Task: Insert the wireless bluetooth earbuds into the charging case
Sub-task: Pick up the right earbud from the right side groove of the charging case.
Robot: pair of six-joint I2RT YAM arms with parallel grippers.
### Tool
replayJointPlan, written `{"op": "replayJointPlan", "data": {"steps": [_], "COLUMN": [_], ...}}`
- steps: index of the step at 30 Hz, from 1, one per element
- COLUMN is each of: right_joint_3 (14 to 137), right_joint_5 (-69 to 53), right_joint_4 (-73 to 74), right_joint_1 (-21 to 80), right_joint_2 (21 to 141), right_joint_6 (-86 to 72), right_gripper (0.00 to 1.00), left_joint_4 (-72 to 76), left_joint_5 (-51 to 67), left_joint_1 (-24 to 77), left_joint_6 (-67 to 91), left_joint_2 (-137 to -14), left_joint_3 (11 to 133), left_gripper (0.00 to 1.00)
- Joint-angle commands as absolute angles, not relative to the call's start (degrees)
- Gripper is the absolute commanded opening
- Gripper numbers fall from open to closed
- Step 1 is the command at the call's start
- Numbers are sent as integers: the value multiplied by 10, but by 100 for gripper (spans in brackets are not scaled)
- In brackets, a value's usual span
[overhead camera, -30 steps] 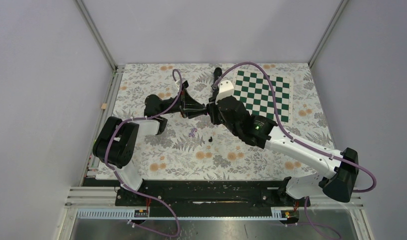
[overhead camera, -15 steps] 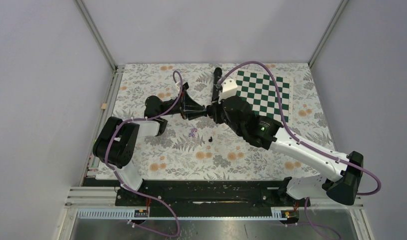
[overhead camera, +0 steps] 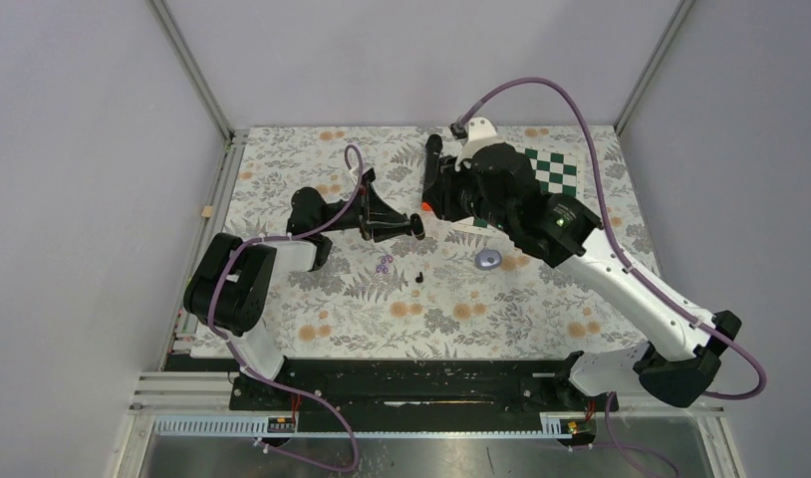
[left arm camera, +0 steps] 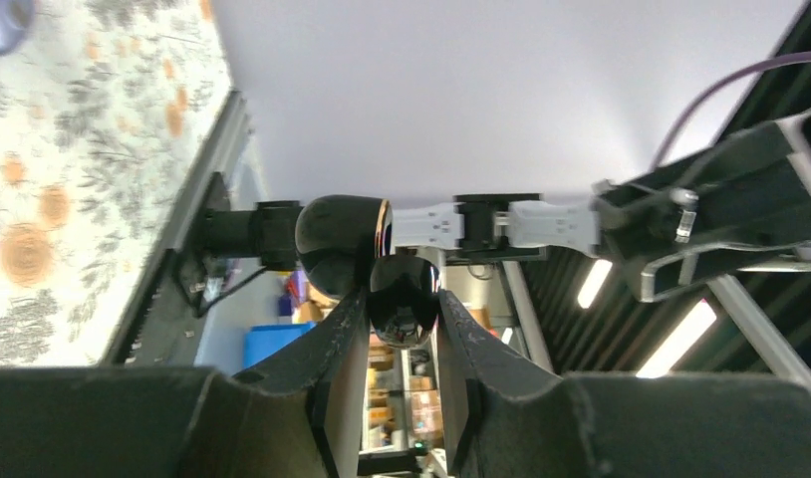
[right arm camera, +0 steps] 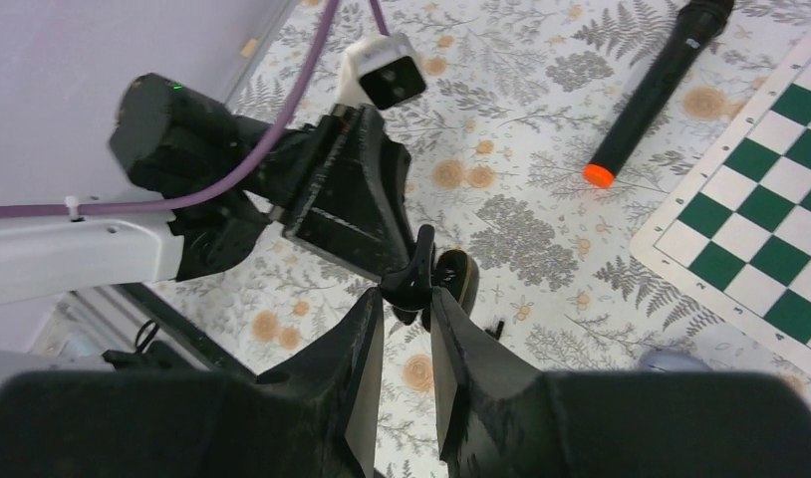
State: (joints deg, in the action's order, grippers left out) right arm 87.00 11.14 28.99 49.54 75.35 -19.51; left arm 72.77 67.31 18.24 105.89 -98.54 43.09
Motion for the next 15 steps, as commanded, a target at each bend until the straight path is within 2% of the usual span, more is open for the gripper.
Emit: {"op": "replayJointPlan", "data": {"steps": [1,5,6,15], "right_joint_3": [931,963,971,986], "right_joint_5": [18,-58,-71,-221], "right_joint_4": [376,403,409,423], "right_joint_1": [474,441,437,386], "right_joint_2": [783,808,813,850], "right_joint_6": [-216,-221,-221,-226], "right_gripper": [9,9,9,11], "left_joint_4": [529,66,12,-50], "left_joint_5": [683,644,640,708], "left_joint_1": [179,179,179,175], "left_joint_6": [898,582,537,487], "left_joint_2": [-932,-870,-865,-867], "left_joint_3": [450,556,574,608], "left_gripper": [0,0,0,0]}}
